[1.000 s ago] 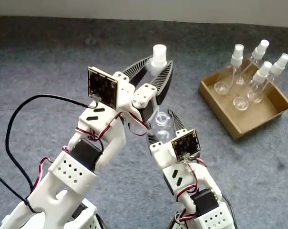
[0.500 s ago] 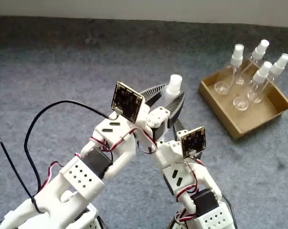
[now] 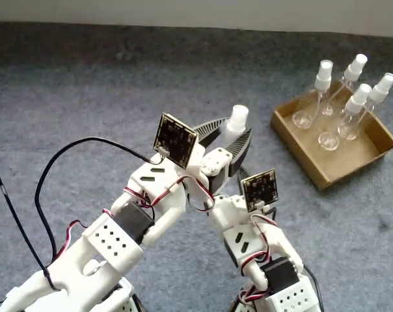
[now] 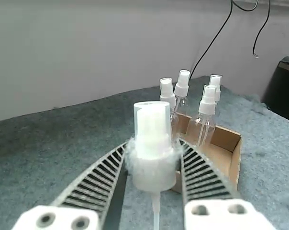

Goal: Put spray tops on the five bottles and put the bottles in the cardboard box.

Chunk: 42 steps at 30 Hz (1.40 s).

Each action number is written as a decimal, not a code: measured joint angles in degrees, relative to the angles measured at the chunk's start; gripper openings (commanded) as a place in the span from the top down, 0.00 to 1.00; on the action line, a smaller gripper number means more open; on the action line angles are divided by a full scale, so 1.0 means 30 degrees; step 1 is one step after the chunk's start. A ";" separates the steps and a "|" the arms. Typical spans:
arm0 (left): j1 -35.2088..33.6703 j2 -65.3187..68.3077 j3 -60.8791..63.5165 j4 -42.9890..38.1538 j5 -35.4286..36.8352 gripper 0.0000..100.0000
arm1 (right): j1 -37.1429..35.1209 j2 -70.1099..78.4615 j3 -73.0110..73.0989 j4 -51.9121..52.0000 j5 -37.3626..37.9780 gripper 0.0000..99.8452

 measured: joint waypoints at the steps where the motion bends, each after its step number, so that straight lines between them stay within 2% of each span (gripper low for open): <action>1: 0.0000 0.0000 0.0000 0.0000 0.0000 0.99 | 0.0088 0.0000 0.0000 0.0000 0.0000 0.82; 10: 0.0000 0.0000 0.0557 0.0000 -0.0088 0.99 | 0.1026 0.0000 0.0000 0.0000 0.0000 0.82; 18: 0.0147 0.0000 0.2168 0.0000 -0.1612 0.99 | 0.1348 0.0000 0.0000 0.0000 0.0000 0.82; 29: 0.1055 0.0000 0.2344 0.0000 -0.1729 0.99 | 0.1553 0.0000 0.0000 0.0000 0.0586 0.82; 42: 0.1055 0.0000 0.3487 -0.0147 -0.1788 0.99 | 0.1641 0.0029 0.0000 0.0088 0.0762 0.82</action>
